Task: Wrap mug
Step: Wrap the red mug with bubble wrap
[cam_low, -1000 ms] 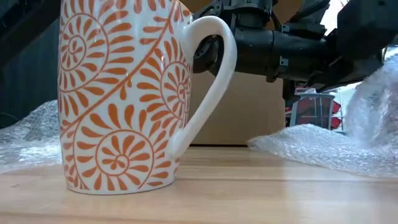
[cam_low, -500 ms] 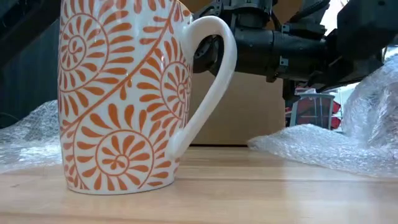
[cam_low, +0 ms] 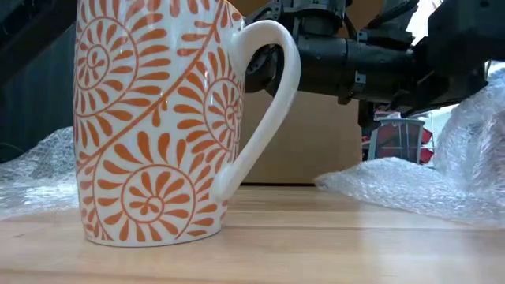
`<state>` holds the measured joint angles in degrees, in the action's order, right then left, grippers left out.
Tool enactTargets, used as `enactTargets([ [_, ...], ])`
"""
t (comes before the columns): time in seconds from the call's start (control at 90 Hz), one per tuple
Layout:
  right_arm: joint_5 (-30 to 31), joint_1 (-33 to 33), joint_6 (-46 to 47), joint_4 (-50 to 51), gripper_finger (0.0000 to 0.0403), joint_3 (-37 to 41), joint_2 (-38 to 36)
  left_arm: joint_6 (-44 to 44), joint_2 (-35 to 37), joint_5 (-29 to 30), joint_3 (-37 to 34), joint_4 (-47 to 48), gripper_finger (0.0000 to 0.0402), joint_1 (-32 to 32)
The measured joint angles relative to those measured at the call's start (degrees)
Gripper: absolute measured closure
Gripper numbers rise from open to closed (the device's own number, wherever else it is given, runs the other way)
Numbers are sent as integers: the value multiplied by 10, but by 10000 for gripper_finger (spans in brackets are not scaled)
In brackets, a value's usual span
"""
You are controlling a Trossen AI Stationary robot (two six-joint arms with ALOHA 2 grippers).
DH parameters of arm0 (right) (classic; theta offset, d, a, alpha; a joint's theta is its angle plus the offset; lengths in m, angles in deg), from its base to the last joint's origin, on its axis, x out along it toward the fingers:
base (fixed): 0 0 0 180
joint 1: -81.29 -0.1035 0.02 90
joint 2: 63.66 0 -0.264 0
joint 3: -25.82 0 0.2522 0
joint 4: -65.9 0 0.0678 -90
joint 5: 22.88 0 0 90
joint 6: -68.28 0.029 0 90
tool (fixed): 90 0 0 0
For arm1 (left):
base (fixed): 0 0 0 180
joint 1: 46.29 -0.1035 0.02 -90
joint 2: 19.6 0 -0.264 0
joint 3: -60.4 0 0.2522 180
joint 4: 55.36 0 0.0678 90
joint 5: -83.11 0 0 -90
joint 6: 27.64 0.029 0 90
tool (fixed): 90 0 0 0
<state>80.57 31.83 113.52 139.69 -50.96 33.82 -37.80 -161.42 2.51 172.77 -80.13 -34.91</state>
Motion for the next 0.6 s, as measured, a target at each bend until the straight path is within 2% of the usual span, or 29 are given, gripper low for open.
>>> enactTargets([
  [0.6, -14, -1, -29, -1, 160, 0, 18, -7, 0, -3, 0, 0, 402, 0],
])
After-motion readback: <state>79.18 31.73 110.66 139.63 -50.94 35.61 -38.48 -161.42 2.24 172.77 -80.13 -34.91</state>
